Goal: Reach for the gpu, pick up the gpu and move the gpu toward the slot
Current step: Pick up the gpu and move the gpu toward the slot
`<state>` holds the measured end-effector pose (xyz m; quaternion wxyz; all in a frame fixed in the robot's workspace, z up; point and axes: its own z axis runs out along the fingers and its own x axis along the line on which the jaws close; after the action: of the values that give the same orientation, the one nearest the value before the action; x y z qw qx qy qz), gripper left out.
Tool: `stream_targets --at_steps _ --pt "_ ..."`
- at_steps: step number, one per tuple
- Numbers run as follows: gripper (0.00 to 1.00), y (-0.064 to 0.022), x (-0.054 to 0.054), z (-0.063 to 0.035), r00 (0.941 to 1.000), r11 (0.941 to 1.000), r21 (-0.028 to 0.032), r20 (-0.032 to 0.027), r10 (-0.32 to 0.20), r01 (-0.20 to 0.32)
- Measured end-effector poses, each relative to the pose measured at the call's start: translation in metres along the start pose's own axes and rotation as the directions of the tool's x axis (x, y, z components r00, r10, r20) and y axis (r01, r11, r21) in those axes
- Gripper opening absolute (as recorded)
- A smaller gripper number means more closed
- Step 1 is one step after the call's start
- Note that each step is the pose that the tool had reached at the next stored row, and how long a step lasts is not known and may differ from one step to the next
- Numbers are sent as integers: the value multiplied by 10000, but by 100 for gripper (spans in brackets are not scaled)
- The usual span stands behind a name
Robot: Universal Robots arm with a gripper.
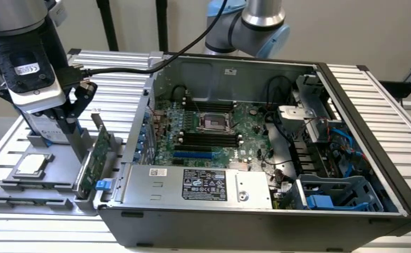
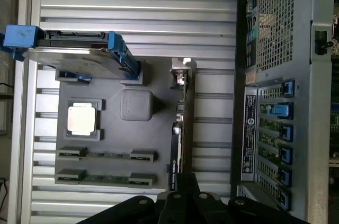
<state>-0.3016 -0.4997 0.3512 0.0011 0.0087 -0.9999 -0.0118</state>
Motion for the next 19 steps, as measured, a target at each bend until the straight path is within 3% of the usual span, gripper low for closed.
stream_targets --at_steps 11,13,17,19 --pt "12 0 0 0 10000 10000 0 0 0 0" --pt "18 0 0 0 10000 10000 0 0 0 0" --pt "42 0 0 0 10000 10000 0 0 0 0" --pt "42 1 0 1 10000 10000 2 0 0 0"
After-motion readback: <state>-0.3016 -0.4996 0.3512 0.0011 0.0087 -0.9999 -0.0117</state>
